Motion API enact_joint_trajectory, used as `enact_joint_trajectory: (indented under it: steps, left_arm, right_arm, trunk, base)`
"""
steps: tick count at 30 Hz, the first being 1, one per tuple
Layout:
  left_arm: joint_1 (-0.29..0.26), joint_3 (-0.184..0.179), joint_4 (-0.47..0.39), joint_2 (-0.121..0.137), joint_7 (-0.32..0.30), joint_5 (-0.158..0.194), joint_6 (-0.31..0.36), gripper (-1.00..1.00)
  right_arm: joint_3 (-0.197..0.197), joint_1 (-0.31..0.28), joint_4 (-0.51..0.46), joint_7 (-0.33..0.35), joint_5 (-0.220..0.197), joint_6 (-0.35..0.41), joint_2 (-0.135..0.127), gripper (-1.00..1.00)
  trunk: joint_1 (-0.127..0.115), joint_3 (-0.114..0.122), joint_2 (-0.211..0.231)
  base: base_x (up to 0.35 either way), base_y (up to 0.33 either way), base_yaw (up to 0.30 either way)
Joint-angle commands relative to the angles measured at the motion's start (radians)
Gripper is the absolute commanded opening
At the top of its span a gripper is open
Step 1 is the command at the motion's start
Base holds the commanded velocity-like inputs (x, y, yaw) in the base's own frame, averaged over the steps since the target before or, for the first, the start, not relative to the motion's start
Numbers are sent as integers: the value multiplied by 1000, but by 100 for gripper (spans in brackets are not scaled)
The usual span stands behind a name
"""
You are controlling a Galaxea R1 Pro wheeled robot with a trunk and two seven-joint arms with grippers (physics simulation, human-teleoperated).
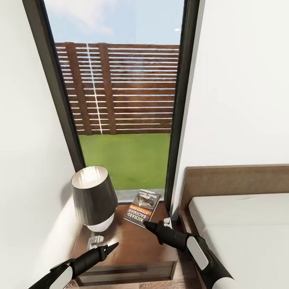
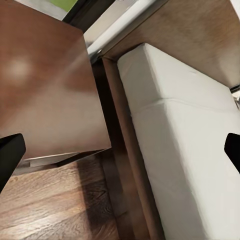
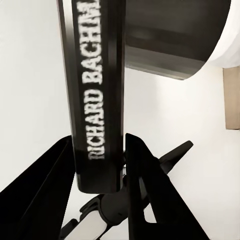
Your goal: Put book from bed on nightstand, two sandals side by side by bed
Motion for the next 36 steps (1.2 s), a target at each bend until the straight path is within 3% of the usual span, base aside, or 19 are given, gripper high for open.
enact_joint_trajectory:
  steps: [1,4,36]
  left_arm:
    - [-1,-5,-1,1,-2,10,7,100]
    - [-1,-5,-1,1,-2,10,8,100]
    - [-1,-5,-1,1,0,10,9,100]
  right_arm:
    - [0,-1,0,0,-5,6,0,-100]
    - [0,-1,-1,1,-5,7,0,-100]
    - [0,-1,2,-2,-5,9,0,-100]
  trunk:
    - [0,-1,-1]
    - [0,-1,-1]
    - [123,-101,-225]
  base:
    - [0,0,0]
    - [0,0,0]
    - [0,0,0]
